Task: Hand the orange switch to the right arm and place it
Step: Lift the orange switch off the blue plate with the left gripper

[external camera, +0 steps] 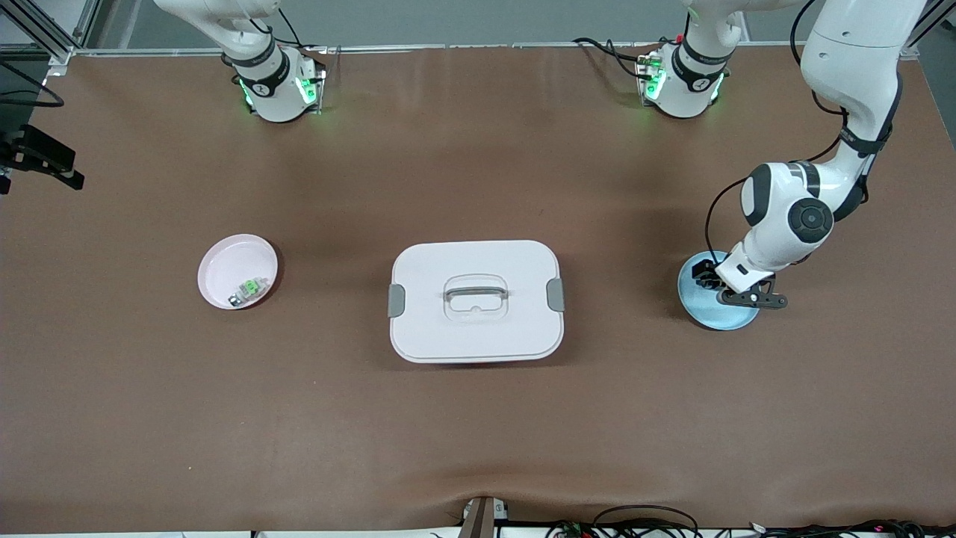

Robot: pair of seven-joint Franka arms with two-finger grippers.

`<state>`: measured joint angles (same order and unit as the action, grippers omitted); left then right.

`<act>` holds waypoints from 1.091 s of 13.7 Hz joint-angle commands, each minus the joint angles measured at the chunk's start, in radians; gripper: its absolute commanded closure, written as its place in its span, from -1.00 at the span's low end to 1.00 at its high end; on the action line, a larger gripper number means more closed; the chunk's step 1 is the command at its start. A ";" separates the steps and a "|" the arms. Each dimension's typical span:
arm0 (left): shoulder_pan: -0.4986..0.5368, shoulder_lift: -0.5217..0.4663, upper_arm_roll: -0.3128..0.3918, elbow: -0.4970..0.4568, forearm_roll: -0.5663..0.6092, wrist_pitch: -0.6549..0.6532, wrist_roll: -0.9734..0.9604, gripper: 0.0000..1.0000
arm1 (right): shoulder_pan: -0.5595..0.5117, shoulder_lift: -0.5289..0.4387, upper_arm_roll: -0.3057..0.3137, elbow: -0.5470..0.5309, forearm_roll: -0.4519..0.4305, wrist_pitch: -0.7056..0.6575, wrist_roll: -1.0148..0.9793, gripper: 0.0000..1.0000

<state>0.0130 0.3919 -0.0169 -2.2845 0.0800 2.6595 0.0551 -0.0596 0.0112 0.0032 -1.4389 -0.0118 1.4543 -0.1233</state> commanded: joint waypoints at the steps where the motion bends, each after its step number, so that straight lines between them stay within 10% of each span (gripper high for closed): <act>1: 0.007 -0.011 -0.002 -0.012 0.024 0.017 0.005 -0.16 | 0.006 -0.002 0.004 0.011 -0.017 0.005 0.013 -1.00; 3: 0.007 -0.016 -0.002 -0.012 0.023 0.016 0.005 0.29 | 0.001 -0.002 0.004 0.015 -0.016 0.005 0.016 -1.00; 15: 0.001 -0.134 -0.020 0.019 0.018 -0.122 -0.076 0.31 | -0.048 0.000 0.004 0.006 0.085 -0.037 0.146 -1.00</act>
<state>0.0122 0.3105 -0.0264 -2.2729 0.0800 2.5967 0.0227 -0.1009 0.0109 -0.0017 -1.4345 0.0616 1.4235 0.0033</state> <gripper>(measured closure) 0.278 0.000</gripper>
